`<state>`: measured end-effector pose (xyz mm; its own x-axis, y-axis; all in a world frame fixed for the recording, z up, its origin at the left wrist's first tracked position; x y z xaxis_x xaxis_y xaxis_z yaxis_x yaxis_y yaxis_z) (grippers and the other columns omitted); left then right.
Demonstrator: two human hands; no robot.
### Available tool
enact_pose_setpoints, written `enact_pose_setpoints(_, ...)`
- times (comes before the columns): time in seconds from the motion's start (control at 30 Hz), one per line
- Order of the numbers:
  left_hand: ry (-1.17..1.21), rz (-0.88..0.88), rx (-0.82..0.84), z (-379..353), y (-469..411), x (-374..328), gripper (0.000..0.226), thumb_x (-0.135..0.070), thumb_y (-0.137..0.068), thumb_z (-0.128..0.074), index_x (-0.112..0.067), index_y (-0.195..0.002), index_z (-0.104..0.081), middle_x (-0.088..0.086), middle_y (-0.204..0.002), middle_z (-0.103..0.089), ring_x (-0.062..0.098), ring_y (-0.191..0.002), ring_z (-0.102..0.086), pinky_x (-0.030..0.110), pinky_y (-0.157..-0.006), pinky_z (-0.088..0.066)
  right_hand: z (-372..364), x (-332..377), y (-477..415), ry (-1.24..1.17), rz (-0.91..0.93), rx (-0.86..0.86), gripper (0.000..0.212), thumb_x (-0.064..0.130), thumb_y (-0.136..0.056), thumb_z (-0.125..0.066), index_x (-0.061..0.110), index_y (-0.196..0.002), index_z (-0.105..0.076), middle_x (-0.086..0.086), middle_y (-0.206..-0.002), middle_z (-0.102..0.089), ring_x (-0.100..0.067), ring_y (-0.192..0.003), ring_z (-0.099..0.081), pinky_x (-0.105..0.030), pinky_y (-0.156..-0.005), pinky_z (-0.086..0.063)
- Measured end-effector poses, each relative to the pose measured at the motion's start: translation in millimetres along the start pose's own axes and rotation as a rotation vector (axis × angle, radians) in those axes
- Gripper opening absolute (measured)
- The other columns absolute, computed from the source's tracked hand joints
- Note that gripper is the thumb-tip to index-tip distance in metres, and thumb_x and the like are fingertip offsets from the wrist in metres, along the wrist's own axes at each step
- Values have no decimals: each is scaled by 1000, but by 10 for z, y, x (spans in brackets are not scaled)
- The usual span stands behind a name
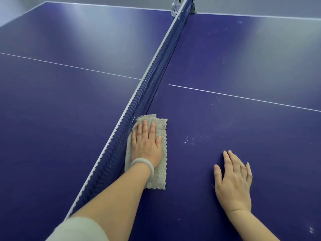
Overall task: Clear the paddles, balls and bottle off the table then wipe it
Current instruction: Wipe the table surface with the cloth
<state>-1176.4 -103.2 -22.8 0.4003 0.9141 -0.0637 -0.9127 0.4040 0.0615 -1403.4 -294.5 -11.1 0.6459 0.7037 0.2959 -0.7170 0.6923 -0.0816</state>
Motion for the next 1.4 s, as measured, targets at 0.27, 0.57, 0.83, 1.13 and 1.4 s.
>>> enact_pose_setpoints(0.27, -22, -566, 57, -139, 627, -746, 57, -45, -104, -5, -25, -157, -2, -3, -165, 4, 17, -151, 10, 41, -121, 1, 26, 15, -14, 11, -19, 44, 68, 49, -96, -19, 12, -150, -36, -3, -153, -39, -19, -142, -32, -46, -123, -12)
enact_pose_setpoints(0.57, -30, -126, 41, 88, -1083, -542, 60, -46, -100, -1, -25, -155, 8, -2, -164, 11, 17, -150, 14, 41, -123, 6, 14, 17, -27, -34, -28, 77, 67, 50, -97, -19, 14, -153, -29, 2, -154, -37, -12, -145, -27, -44, -123, -11)
enact_pose_setpoints(0.83, -94, -580, 118, 24, -1463, -2027, 56, -45, -103, -4, -29, -155, 8, -6, -164, 11, 16, -150, 11, 39, -122, 5, 35, 1, -12, -87, -47, 46, 64, 48, -99, -22, 16, -154, -28, 4, -153, -39, -9, -144, -28, -41, -121, -11)
enact_pose_setpoints(1.13, -178, -1136, 159, -55, -286, -2223, 56, -46, -102, -5, -33, -155, 7, -8, -163, 11, 16, -150, 16, 40, -122, 8, 90, -28, 5, -183, -76, -5, 68, 53, -97, -19, 18, -154, -23, 2, -156, -32, -3, -144, -5, -35, -124, -6)
enact_pose_setpoints(1.4, -95, -1038, 190, -58, 777, -1301, 54, -47, -103, -4, -36, -154, 9, -13, -161, 18, 9, -147, 23, 35, -120, 15, 174, -94, 38, -430, -117, 2, 58, 35, -101, -43, 17, -153, -25, 3, -159, -26, -10, -149, -7, -31, -123, -9)
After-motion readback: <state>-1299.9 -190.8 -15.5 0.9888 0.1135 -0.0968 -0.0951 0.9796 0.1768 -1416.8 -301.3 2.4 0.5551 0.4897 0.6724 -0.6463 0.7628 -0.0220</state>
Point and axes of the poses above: each hand's wrist, its own y-axis away from the middle knuckle, its own z-axis out of the back of the hand, x = y × z, the point moved 9 cm from there along -y, towards the middle knuckle
